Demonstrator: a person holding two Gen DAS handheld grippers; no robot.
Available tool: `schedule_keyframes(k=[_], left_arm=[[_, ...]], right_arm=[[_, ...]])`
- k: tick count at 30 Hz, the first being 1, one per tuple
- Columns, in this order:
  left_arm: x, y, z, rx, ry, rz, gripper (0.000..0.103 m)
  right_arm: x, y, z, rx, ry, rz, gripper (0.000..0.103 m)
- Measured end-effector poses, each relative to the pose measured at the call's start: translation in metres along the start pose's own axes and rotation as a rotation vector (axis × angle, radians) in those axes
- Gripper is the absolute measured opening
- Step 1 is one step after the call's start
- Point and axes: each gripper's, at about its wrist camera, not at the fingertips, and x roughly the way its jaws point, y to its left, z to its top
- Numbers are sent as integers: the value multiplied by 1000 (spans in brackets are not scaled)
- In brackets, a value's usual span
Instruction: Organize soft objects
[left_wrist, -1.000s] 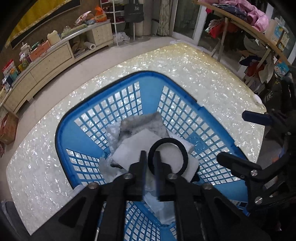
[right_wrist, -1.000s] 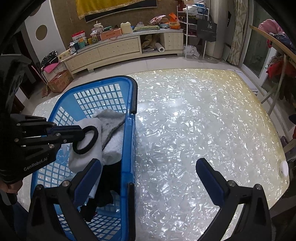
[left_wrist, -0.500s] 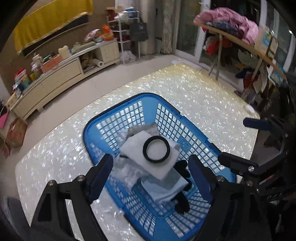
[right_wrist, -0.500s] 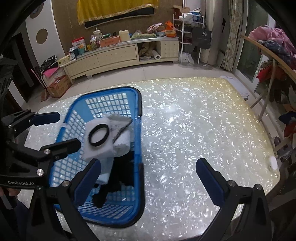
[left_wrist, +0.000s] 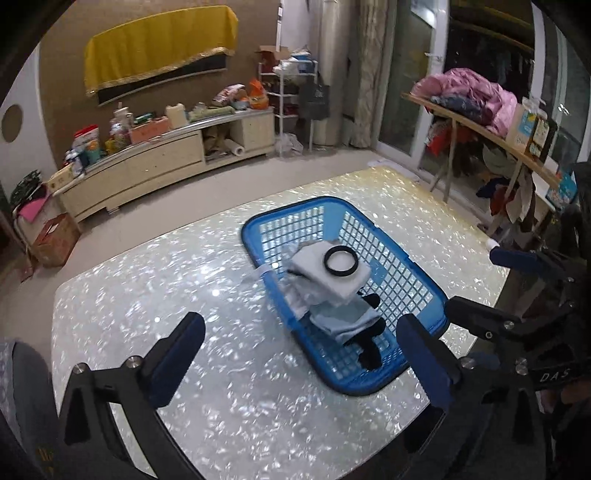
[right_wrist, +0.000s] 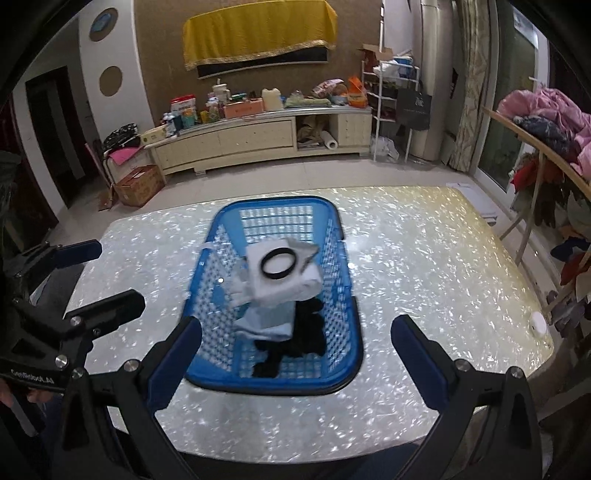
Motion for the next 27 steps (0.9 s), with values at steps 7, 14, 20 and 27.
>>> schedule_keyframes(k=[7, 14, 20, 27], left_arm=[[-34, 21, -19, -55, -45, 18, 103], [-55, 40, -37, -90, -58, 37, 103], [-61, 45, -43, -97, -61, 58, 103], [-61, 46, -44, -111, -68, 83, 103]], right_arm=[[-13, 30, -3, -50, -43, 32, 103], [-15, 46, -6, -91, -55, 61, 103], [-12, 46, -8, -97, -54, 63, 103], [-15, 48, -12, -99, -60, 63, 103]])
